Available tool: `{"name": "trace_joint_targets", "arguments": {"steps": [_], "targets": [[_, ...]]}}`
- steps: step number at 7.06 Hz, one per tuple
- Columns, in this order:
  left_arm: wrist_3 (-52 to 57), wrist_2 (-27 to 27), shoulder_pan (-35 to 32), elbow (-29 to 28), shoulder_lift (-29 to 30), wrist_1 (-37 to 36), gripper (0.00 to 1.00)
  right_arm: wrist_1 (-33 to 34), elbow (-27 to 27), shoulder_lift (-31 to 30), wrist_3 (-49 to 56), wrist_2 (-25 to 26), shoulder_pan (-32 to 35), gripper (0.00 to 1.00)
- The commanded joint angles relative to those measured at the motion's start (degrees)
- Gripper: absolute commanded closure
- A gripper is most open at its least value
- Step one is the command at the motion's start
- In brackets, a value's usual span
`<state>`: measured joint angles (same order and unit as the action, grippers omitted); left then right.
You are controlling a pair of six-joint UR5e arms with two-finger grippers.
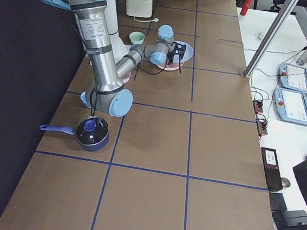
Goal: Stack three plates with pink and blue
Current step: 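Lower the blue plate onto the pink plate and open the right gripper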
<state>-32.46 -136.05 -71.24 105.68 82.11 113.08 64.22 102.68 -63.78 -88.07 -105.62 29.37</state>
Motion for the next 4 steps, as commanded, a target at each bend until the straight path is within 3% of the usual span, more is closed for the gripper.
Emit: {"name": "trace_joint_targets", "arguments": {"steps": [1,3,4], "targets": [[0.64,-0.09,-1.61,-0.47,-0.8,-0.05,0.0,0.46,0.06,-0.11,0.01,0.68,-1.94,0.96],[1.87,-0.09,-1.62,-0.47,-0.98,-0.14,0.0,0.46,0.06,-0.73,0.01,0.68,-2.56,0.95],[1.87,-0.09,-1.62,-0.47,-1.07,-0.23,0.0,0.46,-0.11,-0.56,0.1,0.5,-2.65,0.7]]}}
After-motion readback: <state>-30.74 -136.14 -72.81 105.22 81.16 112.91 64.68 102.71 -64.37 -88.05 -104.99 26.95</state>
